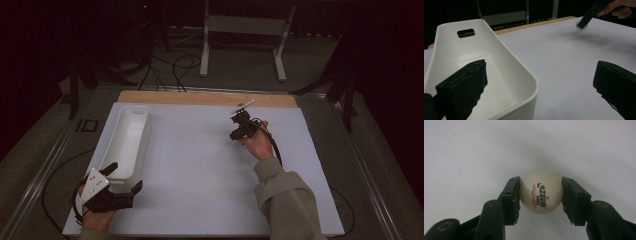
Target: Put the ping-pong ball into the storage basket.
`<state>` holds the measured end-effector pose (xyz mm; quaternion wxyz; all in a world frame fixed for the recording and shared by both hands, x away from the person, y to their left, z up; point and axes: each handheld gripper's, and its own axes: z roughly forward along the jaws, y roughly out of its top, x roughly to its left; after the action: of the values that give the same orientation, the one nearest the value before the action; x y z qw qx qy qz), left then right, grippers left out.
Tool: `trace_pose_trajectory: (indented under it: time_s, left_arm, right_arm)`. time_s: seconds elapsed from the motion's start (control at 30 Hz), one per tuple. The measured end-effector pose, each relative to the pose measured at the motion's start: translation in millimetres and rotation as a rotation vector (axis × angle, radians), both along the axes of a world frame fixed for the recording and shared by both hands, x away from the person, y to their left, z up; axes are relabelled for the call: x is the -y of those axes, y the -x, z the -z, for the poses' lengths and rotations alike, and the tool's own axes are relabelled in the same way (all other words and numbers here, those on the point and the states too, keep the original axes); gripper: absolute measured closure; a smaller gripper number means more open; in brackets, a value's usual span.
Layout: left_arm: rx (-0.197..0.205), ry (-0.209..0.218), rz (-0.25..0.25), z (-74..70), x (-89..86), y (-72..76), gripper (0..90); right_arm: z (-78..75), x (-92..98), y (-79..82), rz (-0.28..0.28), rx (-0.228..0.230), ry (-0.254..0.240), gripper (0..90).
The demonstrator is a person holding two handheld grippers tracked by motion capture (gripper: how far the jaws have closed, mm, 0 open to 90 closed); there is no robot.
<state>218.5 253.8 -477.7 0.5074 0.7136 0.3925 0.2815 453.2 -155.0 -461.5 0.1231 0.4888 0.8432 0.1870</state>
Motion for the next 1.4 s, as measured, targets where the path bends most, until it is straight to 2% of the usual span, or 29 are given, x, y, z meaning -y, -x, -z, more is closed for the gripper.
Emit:
trace_pose_trajectory:
  time_s: [0.6, 1.4]
  left_arm:
    - [0.000, 0.003, -0.002, 0.1, 0.0, 0.1, 0.0]
    - [0.002, 0.002, -0.003, 0.0, -0.2, 0.4, 0.0]
  right_arm:
    - [-6.4, 1.3, 1.8, -0.010, 0.002, -0.003, 51.0]
    - [-24.0, -0.2, 5.4, -0.031, 0.023, -0.012, 51.0]
